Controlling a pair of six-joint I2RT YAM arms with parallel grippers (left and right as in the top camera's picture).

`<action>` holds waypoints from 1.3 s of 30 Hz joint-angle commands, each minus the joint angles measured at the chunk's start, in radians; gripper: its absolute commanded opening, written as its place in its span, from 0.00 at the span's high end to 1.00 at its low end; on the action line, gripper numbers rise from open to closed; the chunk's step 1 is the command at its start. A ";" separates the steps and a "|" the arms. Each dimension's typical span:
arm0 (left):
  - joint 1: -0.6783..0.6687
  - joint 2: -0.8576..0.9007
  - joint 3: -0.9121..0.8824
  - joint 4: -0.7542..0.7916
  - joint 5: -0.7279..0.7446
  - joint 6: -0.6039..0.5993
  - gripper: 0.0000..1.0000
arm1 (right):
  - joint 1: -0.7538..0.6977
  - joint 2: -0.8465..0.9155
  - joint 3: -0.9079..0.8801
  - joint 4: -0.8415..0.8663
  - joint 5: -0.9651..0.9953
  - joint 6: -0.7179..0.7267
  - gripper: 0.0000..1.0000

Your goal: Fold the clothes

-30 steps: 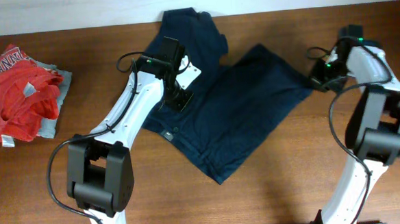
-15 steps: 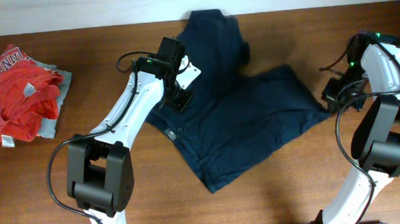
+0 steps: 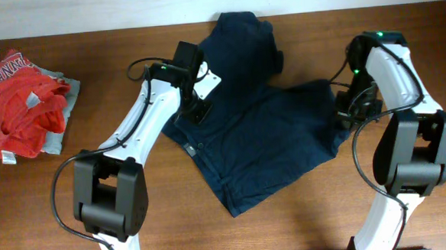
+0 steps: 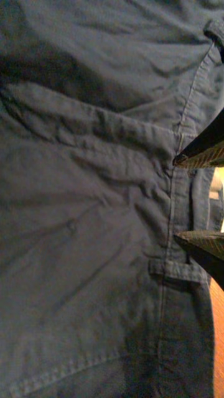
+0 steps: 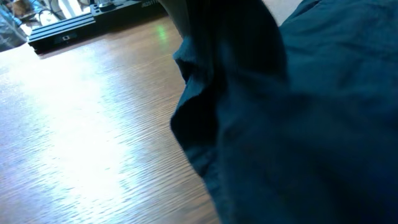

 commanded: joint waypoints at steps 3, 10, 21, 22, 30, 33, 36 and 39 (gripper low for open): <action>0.018 -0.009 0.001 -0.009 -0.011 0.008 0.67 | -0.014 -0.054 0.006 0.011 0.069 0.040 0.96; 0.018 -0.009 0.001 -0.008 -0.011 0.008 0.67 | -0.132 -0.054 0.006 0.097 0.170 -0.040 0.96; 0.026 -0.005 -0.004 0.017 -0.007 -0.054 0.70 | -0.227 -0.054 0.018 0.195 0.113 -0.158 0.01; 0.036 0.004 -0.013 0.038 -0.006 -0.138 0.71 | -0.223 -0.054 0.027 0.204 0.062 -0.183 0.01; 0.080 0.038 -0.080 0.049 -0.004 -0.360 0.89 | -0.191 -0.054 0.053 0.238 -0.043 -0.190 0.01; 0.086 0.043 -0.103 0.074 -0.007 -0.365 0.93 | -0.181 -0.054 0.053 0.243 -0.046 -0.190 0.02; 0.086 0.043 -0.138 0.139 -0.008 -0.373 0.99 | -0.170 -0.054 0.053 0.249 -0.046 -0.191 0.01; 0.087 0.053 -0.174 0.220 -0.010 -0.387 0.99 | -0.160 -0.054 0.053 0.253 -0.046 -0.190 0.01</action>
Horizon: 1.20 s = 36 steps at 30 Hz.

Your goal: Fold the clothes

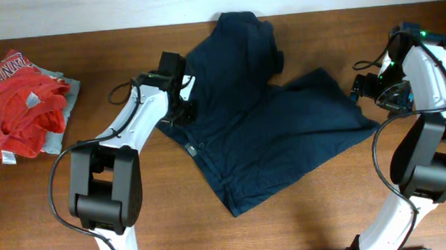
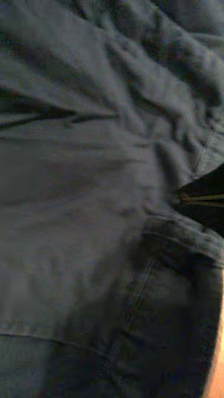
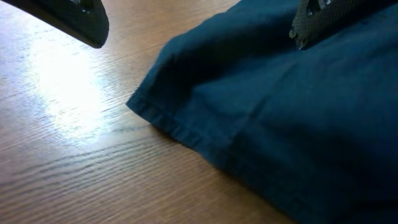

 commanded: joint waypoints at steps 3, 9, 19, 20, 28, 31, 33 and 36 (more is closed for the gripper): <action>0.000 0.046 -0.047 0.061 -0.030 -0.054 0.99 | 0.018 -0.034 0.025 0.005 -0.014 -0.003 0.01; 0.010 0.117 -0.047 0.054 -0.108 -0.053 0.99 | 0.017 -0.034 0.025 0.002 -0.014 -0.003 0.01; 0.089 0.168 -0.047 0.267 -0.204 0.043 0.98 | 0.018 -0.034 0.025 0.002 -0.014 -0.003 0.01; 0.103 0.173 -0.047 0.338 -0.204 0.076 0.97 | 0.018 -0.034 0.025 0.002 -0.014 -0.003 0.01; 0.145 0.242 -0.047 0.856 -0.203 0.259 0.94 | 0.018 -0.034 0.025 0.030 -0.038 -0.003 0.01; 0.145 0.240 -0.045 0.906 -0.210 0.274 0.94 | 0.018 -0.034 0.025 0.049 -0.057 -0.003 0.01; 0.142 0.224 -0.035 0.885 -0.237 0.274 0.94 | 0.018 -0.034 0.025 0.067 -0.080 -0.003 0.01; 0.135 0.180 -0.018 0.804 -0.252 0.274 0.94 | 0.018 -0.034 0.025 0.119 -0.168 -0.016 0.01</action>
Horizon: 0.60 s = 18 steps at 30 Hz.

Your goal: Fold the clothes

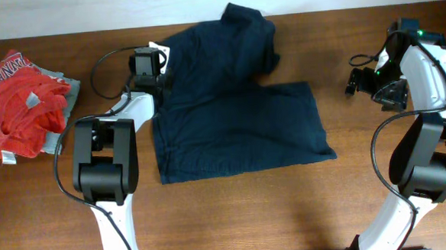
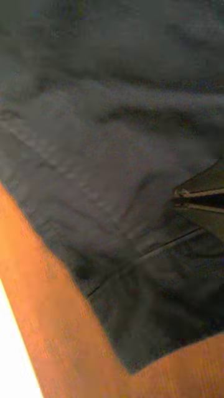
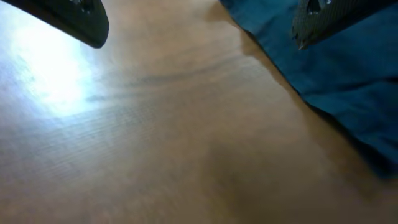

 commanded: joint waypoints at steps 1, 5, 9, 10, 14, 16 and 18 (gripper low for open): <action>-0.009 -0.075 0.024 -0.091 -0.034 0.035 0.94 | 0.009 -0.034 0.021 0.059 -0.152 -0.033 0.01; -0.031 -0.222 0.033 -0.304 -0.021 0.001 0.93 | 0.039 -0.034 0.020 0.237 -0.341 -0.051 0.11; -0.064 -0.340 0.033 -0.419 -0.018 -0.028 0.84 | 0.100 -0.012 0.020 0.413 -0.327 0.126 0.14; -0.071 -0.365 0.033 -0.437 -0.018 -0.028 0.80 | 0.118 -0.001 0.020 0.455 -0.325 0.163 0.15; -0.101 -0.439 0.033 -0.496 -0.018 -0.029 0.71 | 0.193 0.048 0.020 0.570 -0.278 0.278 0.17; -0.115 -0.467 0.033 -0.531 -0.019 -0.044 0.68 | 0.224 0.072 0.020 0.605 -0.242 0.336 0.17; -0.124 -0.488 0.033 -0.566 -0.019 -0.081 0.68 | 0.253 0.098 0.020 0.652 -0.219 0.397 0.19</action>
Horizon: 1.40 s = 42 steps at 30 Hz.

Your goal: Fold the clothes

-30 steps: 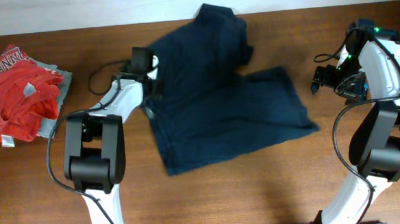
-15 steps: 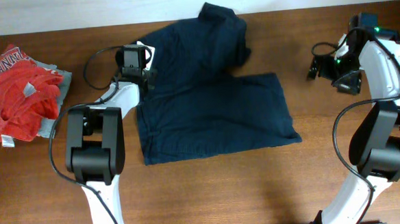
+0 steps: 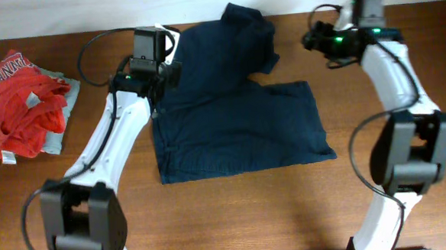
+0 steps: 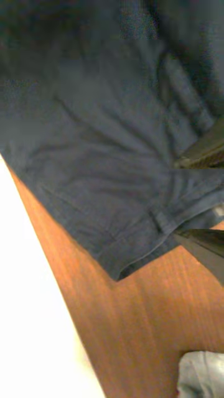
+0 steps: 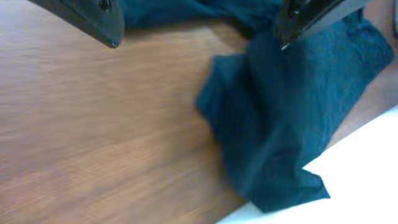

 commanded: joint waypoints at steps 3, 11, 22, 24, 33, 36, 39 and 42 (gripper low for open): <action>-0.010 -0.059 0.005 -0.085 -0.004 -0.142 0.69 | 0.074 0.095 0.012 0.086 0.086 0.224 0.23; -0.010 -0.082 0.005 -0.143 -0.003 -0.171 0.68 | 0.114 0.172 0.012 0.153 0.126 0.313 0.27; -0.010 -0.082 0.005 -0.150 -0.003 -0.171 0.68 | 0.153 0.249 0.012 0.202 0.126 0.354 0.36; -0.010 -0.082 0.005 -0.150 -0.004 -0.171 0.68 | 0.160 0.262 0.012 0.210 0.127 0.369 0.36; -0.010 -0.082 0.005 -0.165 -0.004 -0.171 0.68 | 0.187 0.303 0.012 0.270 0.137 0.404 0.43; -0.010 -0.082 0.005 -0.166 -0.004 -0.171 0.67 | 0.195 0.323 0.011 0.288 0.134 0.427 0.48; -0.010 -0.082 0.005 -0.168 -0.004 -0.170 0.67 | 0.201 0.338 0.011 0.288 0.137 0.427 0.63; -0.010 -0.082 0.005 -0.168 -0.004 -0.170 0.67 | 0.192 0.337 0.011 0.285 0.142 0.416 0.79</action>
